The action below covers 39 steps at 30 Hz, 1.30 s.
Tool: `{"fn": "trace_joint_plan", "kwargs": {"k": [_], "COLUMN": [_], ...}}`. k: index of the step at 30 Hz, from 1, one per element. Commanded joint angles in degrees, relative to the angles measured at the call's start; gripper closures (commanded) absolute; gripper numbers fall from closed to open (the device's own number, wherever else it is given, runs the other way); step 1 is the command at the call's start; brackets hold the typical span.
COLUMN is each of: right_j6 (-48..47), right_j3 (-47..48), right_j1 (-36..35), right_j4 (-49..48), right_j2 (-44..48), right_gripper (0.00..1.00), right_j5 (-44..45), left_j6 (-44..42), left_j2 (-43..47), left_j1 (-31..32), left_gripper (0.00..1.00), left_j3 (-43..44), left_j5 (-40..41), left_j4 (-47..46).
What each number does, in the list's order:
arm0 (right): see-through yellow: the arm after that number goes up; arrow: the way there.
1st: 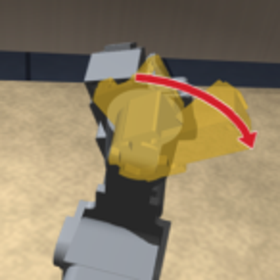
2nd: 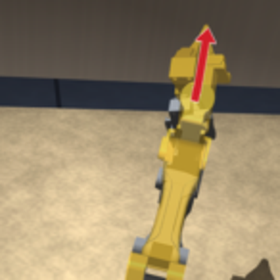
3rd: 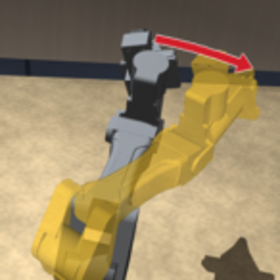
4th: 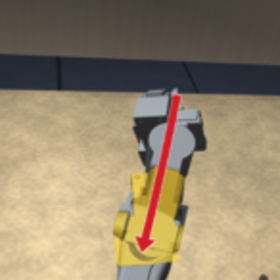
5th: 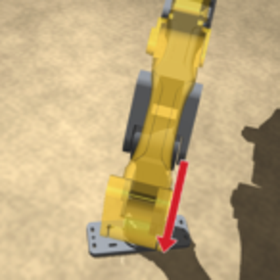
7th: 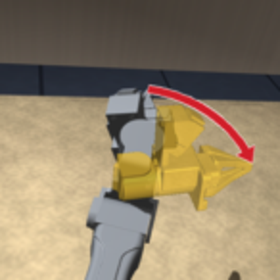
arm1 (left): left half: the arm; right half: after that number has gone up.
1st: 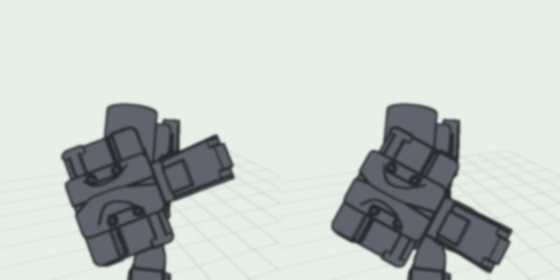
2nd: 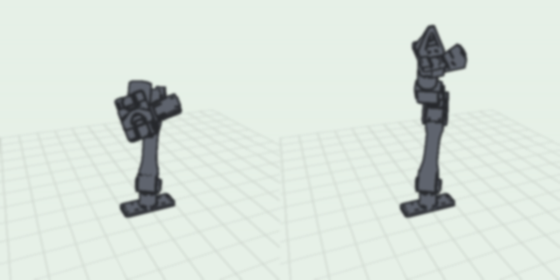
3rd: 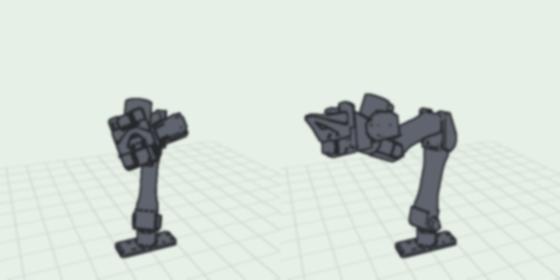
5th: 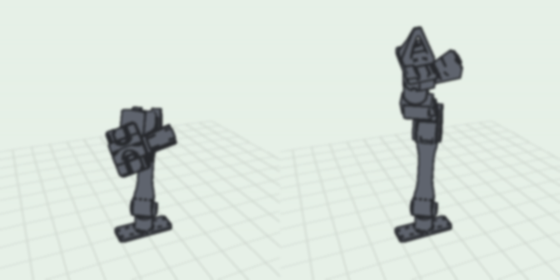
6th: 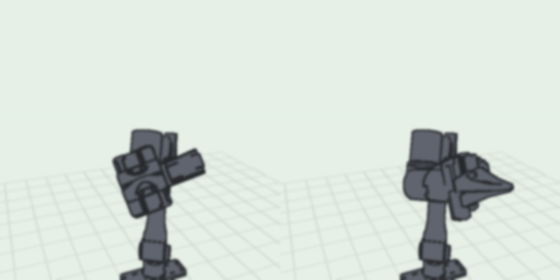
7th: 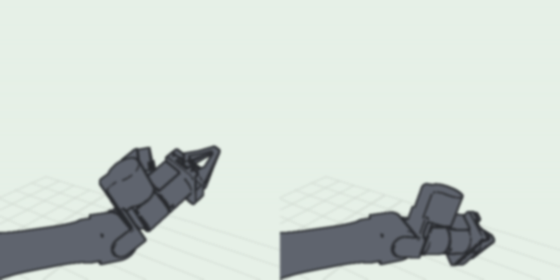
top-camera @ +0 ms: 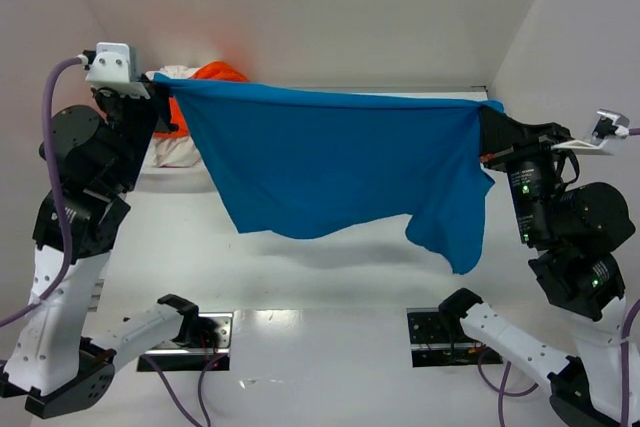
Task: Fold and stack the t-shirts
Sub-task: Move the tshirt to the center of the board
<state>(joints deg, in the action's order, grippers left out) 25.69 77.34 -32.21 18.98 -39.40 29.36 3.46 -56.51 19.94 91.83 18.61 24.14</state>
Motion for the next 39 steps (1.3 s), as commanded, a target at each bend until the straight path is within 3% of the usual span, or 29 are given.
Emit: {"fn": "trace_joint_plan", "kwargs": {"k": [1,5,10,14,19,28,35,39], "right_j6": [0.2,-0.4,1.2,7.2,13.0,18.2,20.7,23.9], "right_j3": [0.7,-1.1,-0.4,-8.3,-22.0,-32.5,-38.2,-42.4], "right_j1": [0.3,0.3,0.3,0.3,0.3,0.8,2.7,3.2], "right_j4": [0.5,-2.5,4.2,8.3,5.9,-0.1,-0.6,-0.6], "right_j2": [1.3,7.0,8.5,7.2,3.1,-0.8,-1.4,-0.8], "right_gripper": [1.0,1.0,1.0,1.0,1.0,1.0,0.97,0.86], "right_j5": [-4.5,-14.9,-15.1,-9.0,-7.2,2.0,-0.5,-3.9], "left_j6": [1.1,2.3,3.6,5.4,8.5,9.7,9.7,9.7], "left_j2": [3.8,4.9,6.2,2.8,-2.4,-15.9,-20.7,-19.3], "left_j1": [-0.4,-0.4,-0.4,-0.4,-0.4,-0.4,-0.4,-0.4], "left_gripper": [1.0,1.0,1.0,1.0,1.0,1.0,1.0,1.0], "left_j3": [3.2,4.6,4.4,-2.6,-13.0,-19.2,-20.5,-22.8], "left_j5": [-0.5,-1.0,-1.6,-2.8,-4.5,-3.0,-3.0,-5.0], "left_j4": [0.6,3.1,3.6,2.1,-3.8,-11.4,-12.6,-12.6]}}
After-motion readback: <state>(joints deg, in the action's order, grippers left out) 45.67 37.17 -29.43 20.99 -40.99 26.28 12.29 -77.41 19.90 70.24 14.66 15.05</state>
